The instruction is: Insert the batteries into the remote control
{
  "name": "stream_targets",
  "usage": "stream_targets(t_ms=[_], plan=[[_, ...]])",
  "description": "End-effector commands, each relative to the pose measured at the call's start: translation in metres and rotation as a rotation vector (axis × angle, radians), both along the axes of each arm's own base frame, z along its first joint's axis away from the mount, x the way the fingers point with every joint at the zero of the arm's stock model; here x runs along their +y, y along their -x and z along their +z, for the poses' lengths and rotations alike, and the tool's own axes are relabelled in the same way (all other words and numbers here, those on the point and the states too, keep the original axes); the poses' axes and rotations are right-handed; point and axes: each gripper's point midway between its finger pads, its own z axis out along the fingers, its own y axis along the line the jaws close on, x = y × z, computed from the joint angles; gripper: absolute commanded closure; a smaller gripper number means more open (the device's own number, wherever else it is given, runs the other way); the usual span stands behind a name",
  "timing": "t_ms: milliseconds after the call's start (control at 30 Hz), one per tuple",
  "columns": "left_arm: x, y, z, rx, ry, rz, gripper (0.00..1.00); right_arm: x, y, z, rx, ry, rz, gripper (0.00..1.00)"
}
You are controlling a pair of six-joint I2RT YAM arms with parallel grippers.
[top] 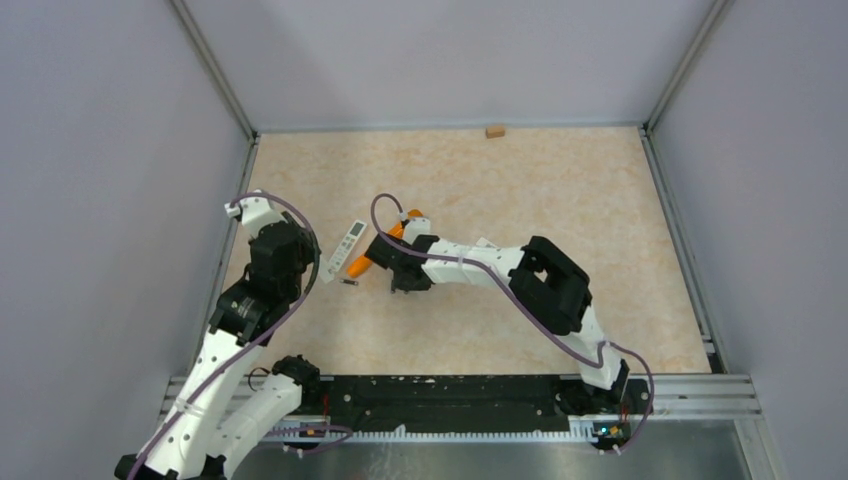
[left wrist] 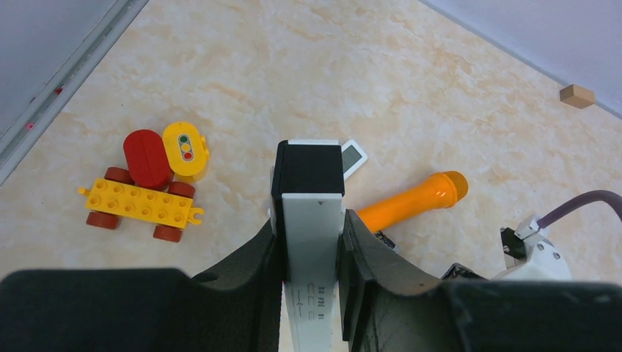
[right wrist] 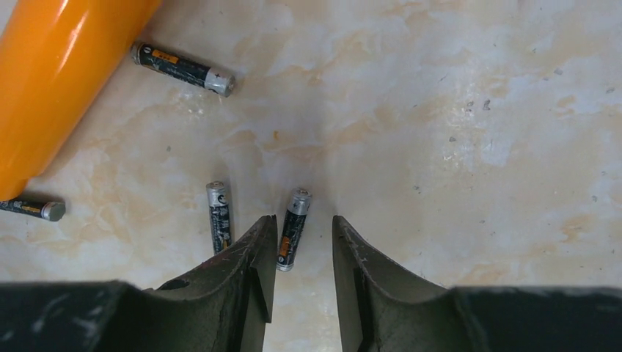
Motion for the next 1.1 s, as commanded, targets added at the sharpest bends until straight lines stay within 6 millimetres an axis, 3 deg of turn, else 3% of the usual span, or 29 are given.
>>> stream_targets(t_ms=[0,200,467,500,567,600,767,933,1067], plan=[[0.004,-0.001,0.022,-0.051,0.002,0.019,1.0,0.012,-0.007,0.009,-0.044,0.008,-0.003,0.66],[0.009,0.001,0.021,-0.025,-0.009,0.047,1.0,0.007,-0.004,0.005,-0.026,0.028,-0.006,0.81],[0.007,0.001,0.024,-0.034,-0.001,0.032,1.0,0.003,0.005,-0.006,0.016,0.012,0.0,0.8],[0.004,0.0,0.024,-0.037,0.005,0.017,1.0,0.003,0.005,-0.007,0.019,0.01,0.001,0.82],[-0.003,-0.002,0.024,-0.042,0.019,-0.018,1.0,-0.002,0.003,-0.007,0.012,0.024,0.006,1.0],[-0.007,-0.004,0.022,-0.038,0.021,-0.037,1.0,-0.005,0.002,-0.004,0.0,0.032,0.009,1.0],[-0.04,-0.018,0.009,0.01,0.045,-0.186,1.0,-0.032,-0.011,0.04,-0.127,0.007,0.008,1.0],[-0.104,-0.04,0.005,0.009,0.137,-0.478,1.0,-0.069,-0.023,0.103,-0.263,-0.09,0.01,1.0],[-0.157,-0.037,0.015,0.005,0.206,-0.776,1.0,-0.082,-0.021,0.15,-0.347,-0.222,0.071,1.0]])
